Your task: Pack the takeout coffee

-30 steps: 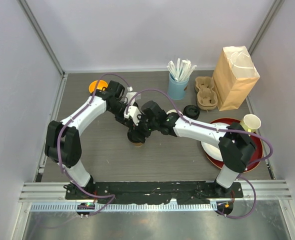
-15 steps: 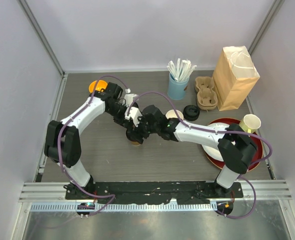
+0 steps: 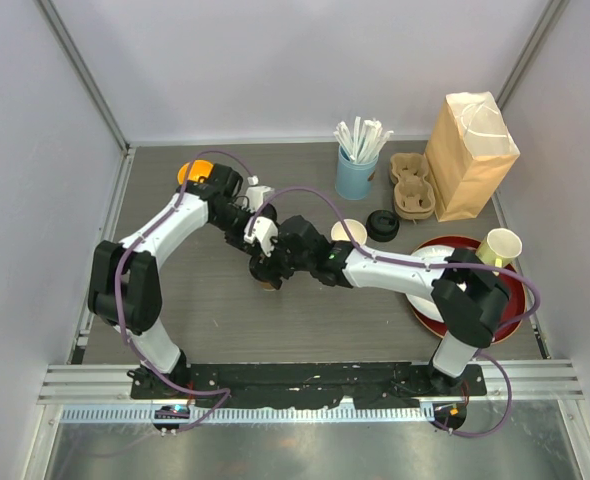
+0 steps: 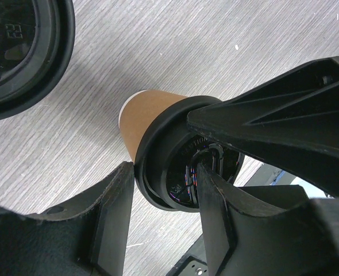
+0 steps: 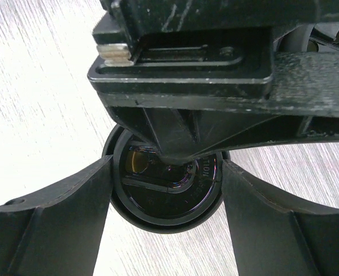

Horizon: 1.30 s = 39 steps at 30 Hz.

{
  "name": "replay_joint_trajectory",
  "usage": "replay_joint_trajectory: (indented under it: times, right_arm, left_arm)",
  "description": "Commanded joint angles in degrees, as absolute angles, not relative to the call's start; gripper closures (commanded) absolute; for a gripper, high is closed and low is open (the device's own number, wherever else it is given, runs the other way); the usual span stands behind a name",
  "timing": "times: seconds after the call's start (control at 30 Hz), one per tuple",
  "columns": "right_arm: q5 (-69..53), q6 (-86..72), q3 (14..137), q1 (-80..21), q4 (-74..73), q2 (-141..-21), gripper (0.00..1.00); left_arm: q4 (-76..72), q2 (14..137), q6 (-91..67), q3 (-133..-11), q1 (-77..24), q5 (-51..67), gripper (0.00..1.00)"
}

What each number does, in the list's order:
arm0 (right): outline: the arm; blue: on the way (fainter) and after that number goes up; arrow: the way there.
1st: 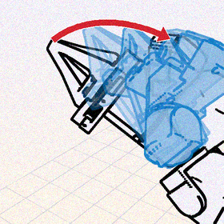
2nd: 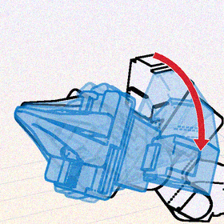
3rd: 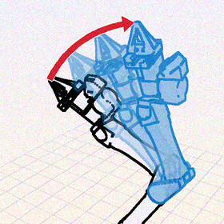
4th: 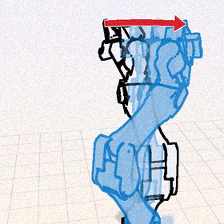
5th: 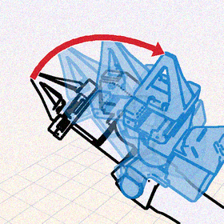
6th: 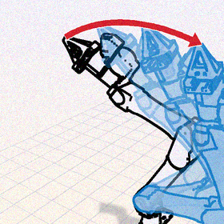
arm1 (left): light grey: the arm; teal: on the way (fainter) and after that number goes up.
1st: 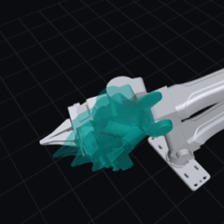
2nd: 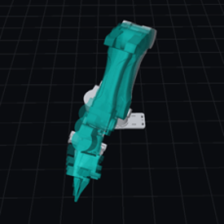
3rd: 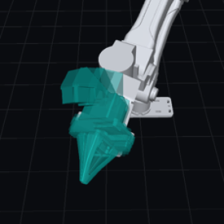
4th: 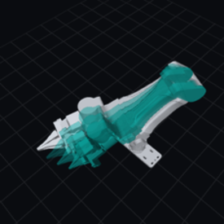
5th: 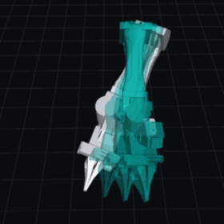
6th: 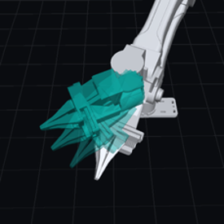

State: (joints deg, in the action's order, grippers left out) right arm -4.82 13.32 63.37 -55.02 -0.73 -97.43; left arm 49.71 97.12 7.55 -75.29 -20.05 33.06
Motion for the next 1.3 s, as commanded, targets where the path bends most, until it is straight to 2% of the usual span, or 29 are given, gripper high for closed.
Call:
replay_joint_trajectory:
  times: [0.0,0.3,0.87,1.27]
  right_arm:
    - [1.67,14.5,57.92,-55.37,-14.33,-103.88,0.24]
    - [3.69,11.87,57.39,-55.63,-14.59,-108.28,0.27]
    - [6.85,10.11,60.64,-56.95,-19.69,-112.32,0.3]
    - [2.2,10.55,61.96,-56.95,-19.6,-105.39,0.27]
  left_arm:
    - [49.48,95.01,7.65,-74.97,-19.69,34.8,0.5]
    - [49.48,94.57,7.65,-75.5,-18.55,34.98,0.5]
    - [48.78,93.08,7.12,-75.67,-15.56,38.05,0.44]
    - [47.9,90.62,5.8,-76.38,-14.94,38.85,0.44]
